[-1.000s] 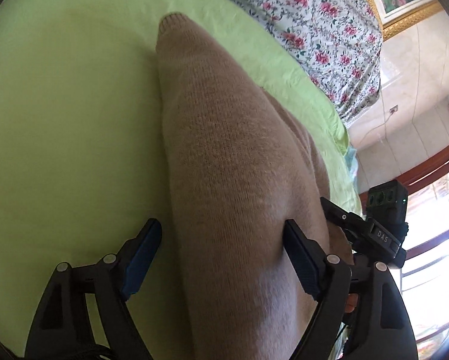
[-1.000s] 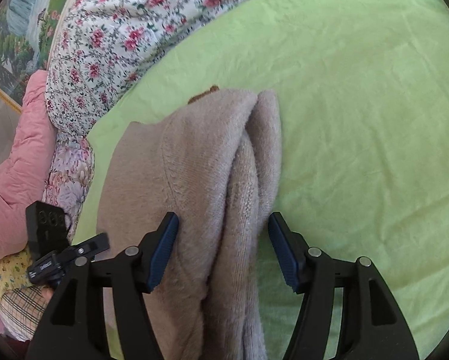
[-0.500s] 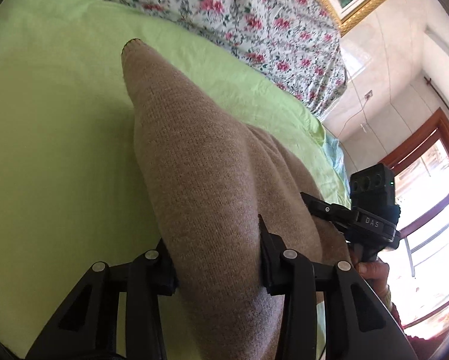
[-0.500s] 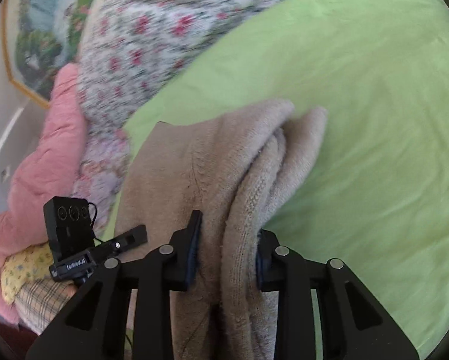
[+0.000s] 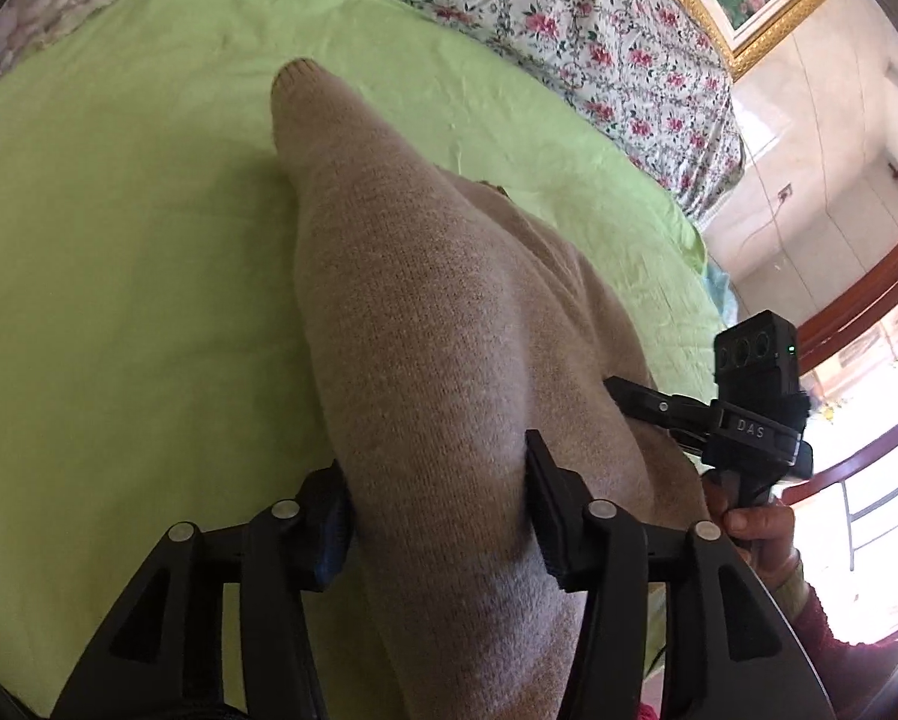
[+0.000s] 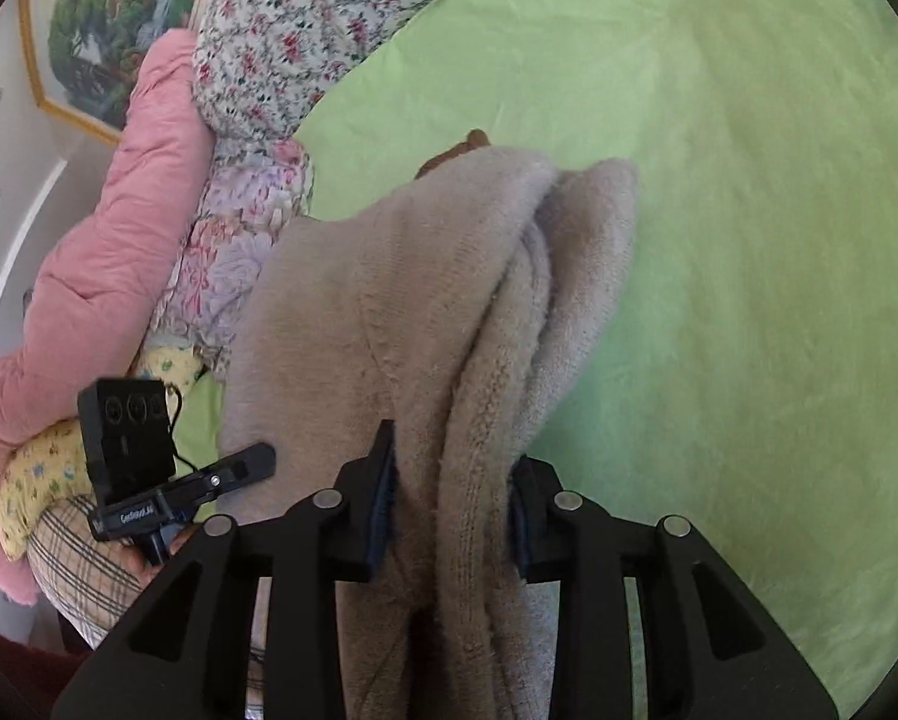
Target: Fold small clothes
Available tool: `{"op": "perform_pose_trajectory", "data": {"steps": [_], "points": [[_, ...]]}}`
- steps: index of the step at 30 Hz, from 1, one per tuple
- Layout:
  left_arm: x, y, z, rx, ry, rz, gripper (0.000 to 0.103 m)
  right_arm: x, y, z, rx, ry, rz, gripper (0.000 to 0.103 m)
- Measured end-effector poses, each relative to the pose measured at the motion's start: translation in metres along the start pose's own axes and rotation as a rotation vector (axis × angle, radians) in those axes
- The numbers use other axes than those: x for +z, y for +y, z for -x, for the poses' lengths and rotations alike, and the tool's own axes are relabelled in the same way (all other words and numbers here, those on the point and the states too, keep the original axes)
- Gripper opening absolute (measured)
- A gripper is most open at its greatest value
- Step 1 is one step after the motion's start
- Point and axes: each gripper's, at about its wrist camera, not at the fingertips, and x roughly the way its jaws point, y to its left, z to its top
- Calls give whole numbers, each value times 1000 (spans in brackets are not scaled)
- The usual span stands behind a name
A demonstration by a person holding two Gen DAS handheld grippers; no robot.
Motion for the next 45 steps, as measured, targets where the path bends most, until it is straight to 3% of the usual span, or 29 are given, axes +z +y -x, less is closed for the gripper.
{"op": "perform_pose_trajectory", "data": {"steps": [5,11,15,21,29,33,35,36,37,39,42,45], "points": [[-16,-17,15,92,-40,-56,59,-3,9,12,-79,-17,11,43],[-52,-25,50,165,-79,-92,62,-16,19,42,-124,-106,5,44],[-85,-33,67,189,-72,-114,66,-35,31,70,-132,-180,14,44],[-134,-43,77,196,-59,-159,71,-73,50,90,-109,-187,67,44],[-133,-48,46,309,-104,-176,71,-104,52,73,-140,-135,119,44],[-128,-39,34,347,-111,-113,71,-107,47,66,-145,-149,106,44],[-127,-34,34,363,-132,-75,69,-108,47,64,-142,-150,107,44],[-128,-32,33,365,-141,-62,61,-109,49,62,-143,-151,118,40],[-129,-30,33,379,-157,-54,42,-108,50,60,-150,-147,127,27],[-128,-29,34,398,-164,-41,19,-107,50,56,-157,-134,121,9],[-131,-40,48,470,-235,-73,16,-104,57,74,-130,-194,138,7],[-139,-60,51,547,-275,-181,14,-102,64,98,-119,-259,178,7]]}}
